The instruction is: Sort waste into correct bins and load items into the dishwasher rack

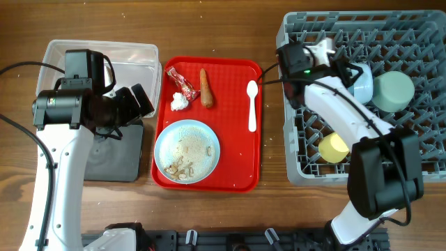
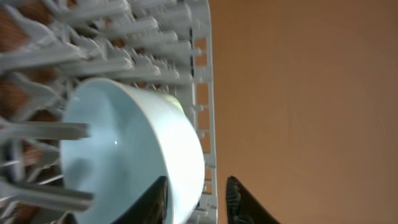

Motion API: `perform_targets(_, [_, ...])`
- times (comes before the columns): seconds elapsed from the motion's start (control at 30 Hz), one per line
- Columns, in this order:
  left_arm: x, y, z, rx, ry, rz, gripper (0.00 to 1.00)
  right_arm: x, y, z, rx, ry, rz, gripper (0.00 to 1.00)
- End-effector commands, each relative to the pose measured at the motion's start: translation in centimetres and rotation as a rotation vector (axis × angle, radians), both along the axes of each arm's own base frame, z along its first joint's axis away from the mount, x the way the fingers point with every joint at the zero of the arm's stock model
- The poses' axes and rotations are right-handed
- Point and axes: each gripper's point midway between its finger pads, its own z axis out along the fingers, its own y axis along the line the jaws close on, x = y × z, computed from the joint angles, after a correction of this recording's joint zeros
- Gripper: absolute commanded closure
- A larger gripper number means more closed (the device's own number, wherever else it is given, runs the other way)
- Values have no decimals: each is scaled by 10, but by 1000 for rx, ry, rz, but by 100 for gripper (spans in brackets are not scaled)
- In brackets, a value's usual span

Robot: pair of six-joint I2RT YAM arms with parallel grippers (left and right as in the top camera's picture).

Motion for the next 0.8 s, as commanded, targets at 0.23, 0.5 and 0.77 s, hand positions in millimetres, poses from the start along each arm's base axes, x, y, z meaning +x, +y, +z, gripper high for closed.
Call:
perform_targets(0.23, [0,3,5,8,-20,9,0,3,95,13,140,-141,204,53])
perform_targets(0.5, [0,3,5,8,-19,9,0,-29,138,32,1234,-181,208,81])
perform_targets(0.77, [0,3,5,8,-19,9,0,-33,57,-48,1345,-110,-270,89])
